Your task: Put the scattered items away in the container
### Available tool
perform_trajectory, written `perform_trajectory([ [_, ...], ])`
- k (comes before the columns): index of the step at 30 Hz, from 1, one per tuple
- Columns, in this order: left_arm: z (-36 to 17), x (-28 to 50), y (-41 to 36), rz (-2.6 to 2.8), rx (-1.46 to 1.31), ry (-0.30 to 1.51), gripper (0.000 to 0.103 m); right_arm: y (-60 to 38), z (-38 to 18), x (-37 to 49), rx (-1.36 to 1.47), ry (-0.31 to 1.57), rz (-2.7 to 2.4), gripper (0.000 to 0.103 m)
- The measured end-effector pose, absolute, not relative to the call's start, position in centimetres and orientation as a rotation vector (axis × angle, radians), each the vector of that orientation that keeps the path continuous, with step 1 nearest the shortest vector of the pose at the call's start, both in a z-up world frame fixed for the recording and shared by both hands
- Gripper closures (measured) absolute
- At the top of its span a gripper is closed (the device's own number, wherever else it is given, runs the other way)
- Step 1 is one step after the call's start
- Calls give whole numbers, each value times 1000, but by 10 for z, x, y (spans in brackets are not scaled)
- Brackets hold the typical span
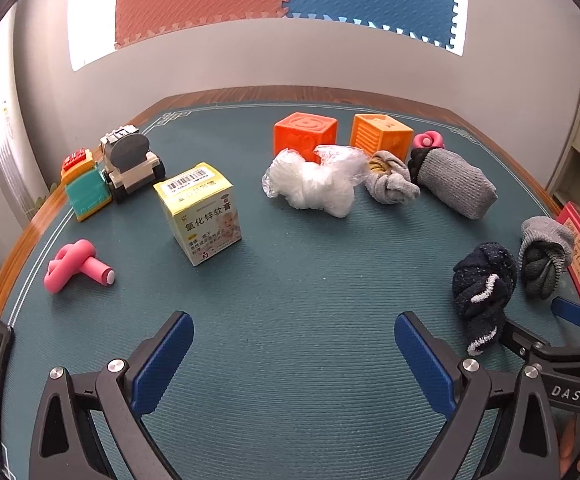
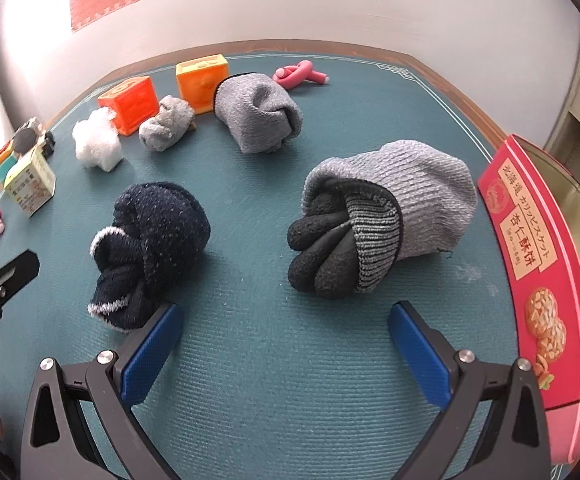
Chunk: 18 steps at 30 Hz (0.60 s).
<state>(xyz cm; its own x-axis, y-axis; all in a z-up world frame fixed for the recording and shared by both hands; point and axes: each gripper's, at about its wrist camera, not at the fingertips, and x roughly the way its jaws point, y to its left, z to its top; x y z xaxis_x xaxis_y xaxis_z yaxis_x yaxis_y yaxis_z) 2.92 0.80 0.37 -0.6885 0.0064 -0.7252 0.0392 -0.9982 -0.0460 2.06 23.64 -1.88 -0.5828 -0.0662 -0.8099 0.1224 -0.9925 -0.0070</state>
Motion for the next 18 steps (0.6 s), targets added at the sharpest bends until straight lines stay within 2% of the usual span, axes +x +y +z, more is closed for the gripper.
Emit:
perform_trajectory([
  [18,-1,28,0,-2843,1252,124,1,243,-20,19,1367,136,-2646,0],
])
